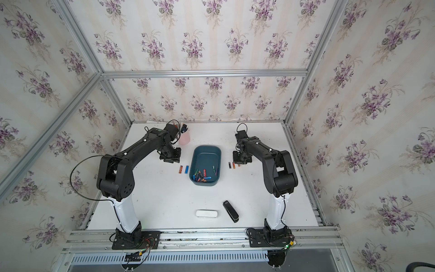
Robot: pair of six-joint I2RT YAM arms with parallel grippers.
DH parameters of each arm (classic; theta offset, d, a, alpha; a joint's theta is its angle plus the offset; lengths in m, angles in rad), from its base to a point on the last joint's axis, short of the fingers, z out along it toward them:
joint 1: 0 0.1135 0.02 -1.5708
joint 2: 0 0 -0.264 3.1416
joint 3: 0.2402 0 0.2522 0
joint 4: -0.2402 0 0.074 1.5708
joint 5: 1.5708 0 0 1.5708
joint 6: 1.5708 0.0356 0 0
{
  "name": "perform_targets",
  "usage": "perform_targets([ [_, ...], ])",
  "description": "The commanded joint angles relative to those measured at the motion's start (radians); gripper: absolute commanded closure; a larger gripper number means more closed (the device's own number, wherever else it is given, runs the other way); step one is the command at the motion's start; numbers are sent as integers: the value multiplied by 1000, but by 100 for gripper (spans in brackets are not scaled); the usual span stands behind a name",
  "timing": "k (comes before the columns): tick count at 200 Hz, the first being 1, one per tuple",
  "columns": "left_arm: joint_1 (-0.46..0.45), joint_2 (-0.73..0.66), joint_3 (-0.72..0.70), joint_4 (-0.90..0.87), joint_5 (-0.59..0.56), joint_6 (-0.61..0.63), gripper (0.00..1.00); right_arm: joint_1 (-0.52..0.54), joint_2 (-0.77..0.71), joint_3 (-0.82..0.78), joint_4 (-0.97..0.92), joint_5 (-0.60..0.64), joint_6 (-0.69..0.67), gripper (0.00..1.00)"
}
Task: Take the batteries out of the storage box
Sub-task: Place the battery at the center of the board.
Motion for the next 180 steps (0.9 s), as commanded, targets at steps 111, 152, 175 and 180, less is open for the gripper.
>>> perform_targets([
  [111, -6, 17, 20, -6, 3, -6, 61, 1, 51, -4, 31, -7, -11, 81],
  [152, -13, 14, 38, -19, -2, -7, 60, 1, 42, 14, 22, -7, -6, 77],
  [175, -22, 12, 62, -35, -11, -6, 59, 1, 37, 36, 8, -7, -4, 76],
  [180, -23, 12, 68, -40, -13, -6, 59, 1, 35, 40, 4, -7, -3, 76],
])
